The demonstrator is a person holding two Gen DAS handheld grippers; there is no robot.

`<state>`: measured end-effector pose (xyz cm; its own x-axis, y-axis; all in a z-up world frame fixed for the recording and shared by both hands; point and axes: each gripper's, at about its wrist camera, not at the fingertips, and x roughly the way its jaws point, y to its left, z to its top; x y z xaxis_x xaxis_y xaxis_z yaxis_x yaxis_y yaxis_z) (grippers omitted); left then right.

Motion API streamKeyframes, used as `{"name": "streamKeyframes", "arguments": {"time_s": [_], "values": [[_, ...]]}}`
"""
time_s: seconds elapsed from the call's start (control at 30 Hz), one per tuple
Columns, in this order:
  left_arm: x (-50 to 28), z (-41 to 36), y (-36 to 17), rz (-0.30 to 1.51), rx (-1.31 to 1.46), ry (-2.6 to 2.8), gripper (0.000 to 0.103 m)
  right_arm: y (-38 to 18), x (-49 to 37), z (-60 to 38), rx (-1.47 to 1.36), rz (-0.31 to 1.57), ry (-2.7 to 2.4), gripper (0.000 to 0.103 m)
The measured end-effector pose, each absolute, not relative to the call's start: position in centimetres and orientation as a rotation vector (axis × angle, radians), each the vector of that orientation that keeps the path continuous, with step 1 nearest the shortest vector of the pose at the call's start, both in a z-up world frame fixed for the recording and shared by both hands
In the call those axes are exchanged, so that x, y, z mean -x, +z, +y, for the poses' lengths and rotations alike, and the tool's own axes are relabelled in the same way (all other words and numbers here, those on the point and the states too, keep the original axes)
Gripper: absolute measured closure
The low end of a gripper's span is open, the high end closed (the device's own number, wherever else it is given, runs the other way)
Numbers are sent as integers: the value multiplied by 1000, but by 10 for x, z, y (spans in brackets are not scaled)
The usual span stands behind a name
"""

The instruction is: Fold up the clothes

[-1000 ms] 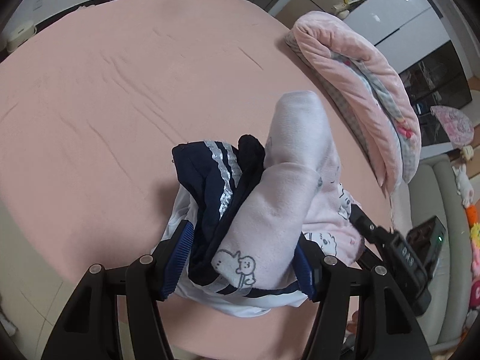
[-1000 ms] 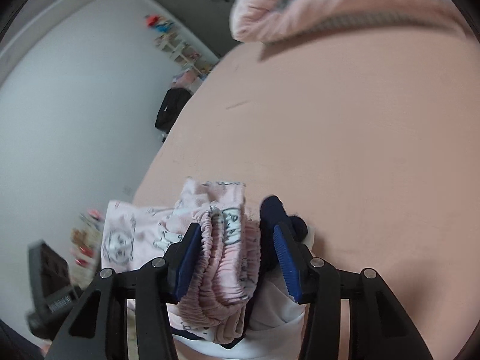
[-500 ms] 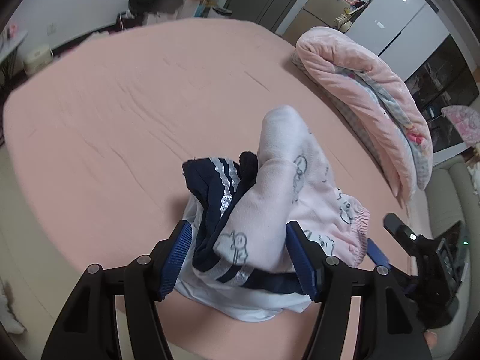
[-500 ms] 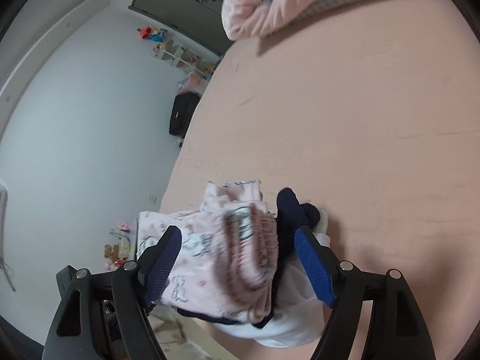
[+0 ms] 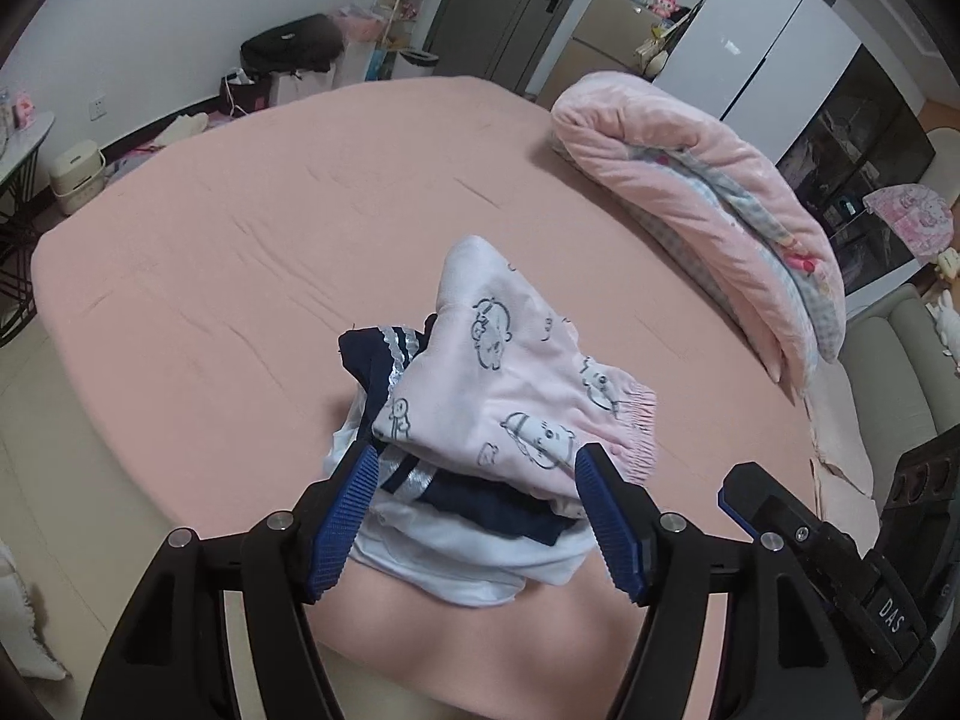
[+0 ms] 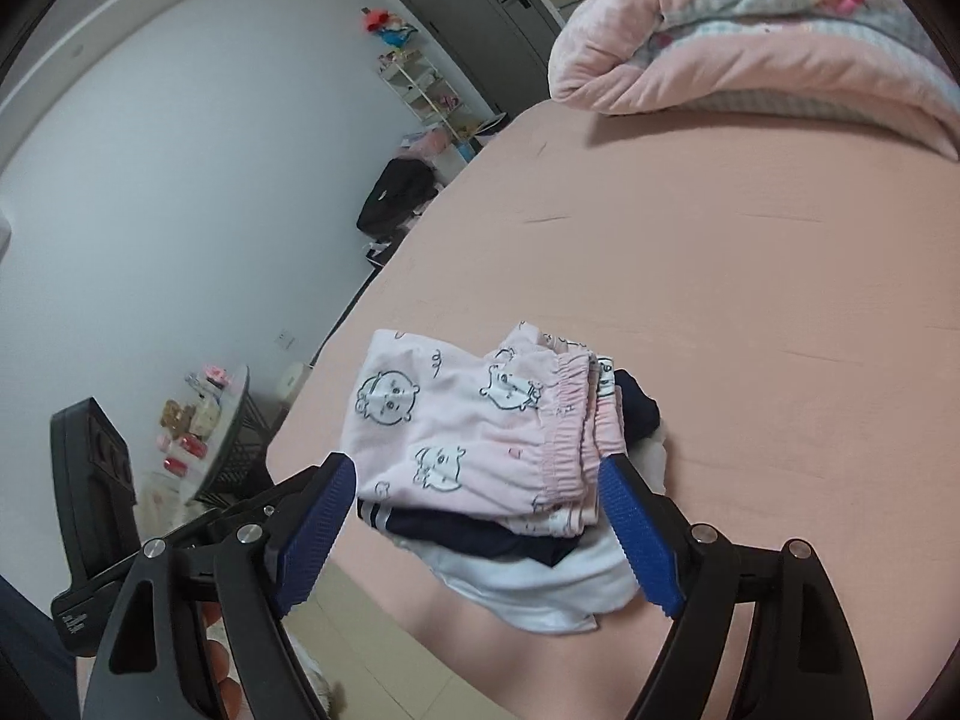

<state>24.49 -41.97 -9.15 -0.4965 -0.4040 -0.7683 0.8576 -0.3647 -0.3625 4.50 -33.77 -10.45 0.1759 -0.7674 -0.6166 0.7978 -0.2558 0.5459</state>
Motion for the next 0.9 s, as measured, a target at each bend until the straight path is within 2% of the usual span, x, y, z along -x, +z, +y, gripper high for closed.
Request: {"name": "streamKeyframes", "arguments": {"time_s": [0.53,0.63,0.77,0.9], "values": [[-269,-342,-48,788,-634,-1915,36,-49,-84,-265,-890,222,-1591,20],[-270,-331,-41,767,-638,-1923,28,-40,-92,-250,-879,240,-1599,20],[-269,-320,-34,757,-654,-1951,27,-36,-99,-235,-885,277,-1623,20],[-268,-302,-26,657,-671,-1936,27,-32,-106,-221,-863,318,-1655,20]]}}
